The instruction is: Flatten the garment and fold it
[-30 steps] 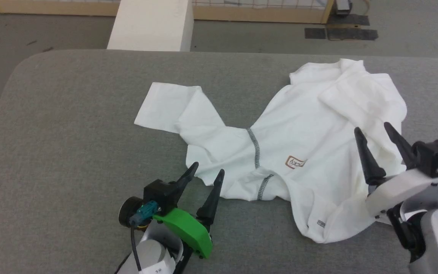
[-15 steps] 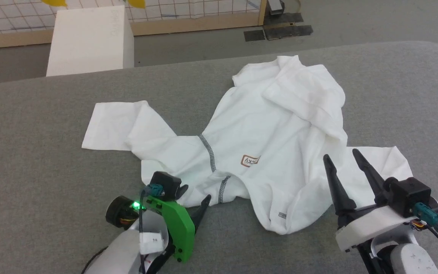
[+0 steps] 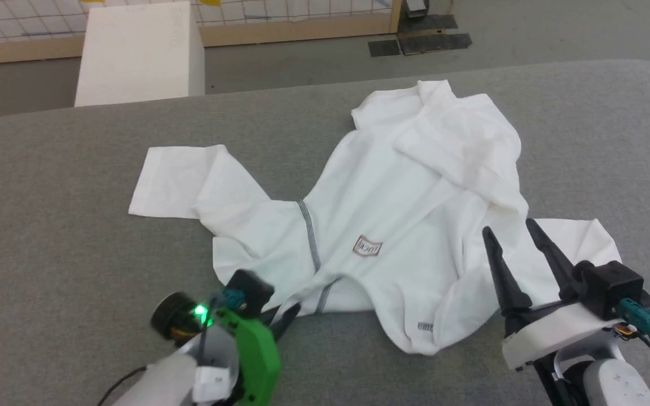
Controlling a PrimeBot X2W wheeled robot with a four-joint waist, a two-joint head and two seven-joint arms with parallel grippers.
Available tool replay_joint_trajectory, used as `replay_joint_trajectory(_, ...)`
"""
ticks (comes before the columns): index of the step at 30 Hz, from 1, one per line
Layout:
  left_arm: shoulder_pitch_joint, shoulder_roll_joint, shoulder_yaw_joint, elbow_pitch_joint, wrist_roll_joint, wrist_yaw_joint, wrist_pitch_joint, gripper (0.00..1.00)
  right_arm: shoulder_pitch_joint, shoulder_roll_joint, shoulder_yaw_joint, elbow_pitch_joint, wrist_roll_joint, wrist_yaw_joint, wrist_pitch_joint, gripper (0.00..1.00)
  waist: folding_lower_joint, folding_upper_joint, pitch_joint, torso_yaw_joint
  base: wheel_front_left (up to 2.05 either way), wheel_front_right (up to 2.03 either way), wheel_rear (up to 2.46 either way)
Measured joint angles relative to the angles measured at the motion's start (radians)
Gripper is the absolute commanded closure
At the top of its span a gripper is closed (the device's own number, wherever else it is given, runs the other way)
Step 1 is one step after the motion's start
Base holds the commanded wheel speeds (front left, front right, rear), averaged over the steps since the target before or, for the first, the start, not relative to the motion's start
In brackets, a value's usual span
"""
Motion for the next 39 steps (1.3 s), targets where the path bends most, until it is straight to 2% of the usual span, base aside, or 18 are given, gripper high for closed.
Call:
replay_joint_trajectory(2,0.029,0.04,0.005,-0.021,-0.001,0.007,0.016,1.0,0.0,-0.004,-0.009,0.0,0.0,0.0,0.001,0.0,0.0,0.0,-0.005,0.012,0.0,0.0,0.0)
replay_joint_trajectory(4,0.077,0.092,0.022,-0.047,-0.002,0.036,0.03,1.0,0.001,-0.009,-0.027,0.0,0.002,0.0,0.002,0.0,0.0,0.0,-0.01,0.03,0.0,0.0,0.0)
replay_joint_trajectory(8,0.144,0.154,0.071,-0.058,-0.01,0.104,0.021,1.0,0.007,-0.013,-0.052,0.005,0.001,0.0,0.043,0.0,0.0,0.0,-0.018,0.057,0.0,0.0,0.0)
replay_joint_trajectory(9,0.153,0.159,0.082,-0.056,-0.01,0.12,0.013,0.16,0.011,-0.013,-0.058,0.01,0.001,0.0,0.061,0.0,0.0,0.0,-0.02,0.062,0.0,0.0,0.0)
replay_joint_trajectory(10,0.165,0.161,0.096,-0.053,-0.01,0.143,0.002,0.0,0.02,-0.015,-0.06,0.017,0.001,0.0,0.09,0.0,0.0,0.0,-0.022,0.068,0.0,0.0,0.0)
replay_joint_trajectory(15,0.22,0.151,0.17,-0.078,-0.033,0.23,-0.103,0.0,0.088,-0.015,-0.091,0.025,0.004,0.0,0.265,0.0,0.0,0.0,-0.038,0.085,0.0,0.0,0.0)
replay_joint_trajectory(20,0.273,0.12,0.28,-0.147,-0.049,0.338,-0.299,0.0,0.169,0.004,-0.186,-0.032,-0.016,0.0,0.436,0.0,0.0,0.0,-0.053,0.102,0.0,0.0,0.0)
replay_joint_trajectory(24,0.288,0.068,0.344,-0.188,-0.015,0.406,-0.452,0.0,0.189,0.04,-0.273,-0.083,-0.044,0.0,0.491,0.0,0.0,0.0,-0.055,0.112,0.0,0.0,0.0)
replay_joint_trajectory(29,0.285,-0.037,0.398,-0.223,0.038,0.415,-0.475,0.0,0.176,0.052,-0.373,-0.065,-0.069,0.0,0.522,0.0,0.0,0.0,-0.04,0.122,0.0,0.0,0.0)
replay_joint_trajectory(35,0.271,-0.145,0.446,-0.225,0.128,0.339,-0.479,0.0,0.116,0.051,-0.383,0.073,-0.026,0.0,0.609,0.0,0.0,0.0,-0.007,0.127,0.0,0.0,0.0)
replay_joint_trajectory(36,0.27,-0.155,0.453,-0.22,0.134,0.327,-0.479,0.0,0.1,0.049,-0.378,0.084,-0.024,-0.001,0.618,0.34,0.0,0.0,-0.003,0.127,0.0,0.0,0.0)
replay_joint_trajectory(37,0.267,-0.163,0.46,-0.214,0.139,0.316,-0.479,0.0,0.087,0.049,-0.374,0.092,-0.023,-0.001,0.625,0.59,0.0,0.0,0.001,0.127,0.0,0.0,0.0)
replay_joint_trajectory(38,0.265,-0.173,0.471,-0.207,0.145,0.301,-0.479,0.0,0.069,0.048,-0.373,0.104,-0.022,0.0,0.63,0.83,0.0,0.0,0.006,0.127,0.0,0.0,0.0)
replay_joint_trajectory(39,0.264,-0.18,0.478,-0.203,0.15,0.291,-0.479,0.0,0.057,0.047,-0.374,0.109,-0.022,0.0,0.629,1.0,0.0,0.0,0.008,0.127,0.0,0.0,0.0)
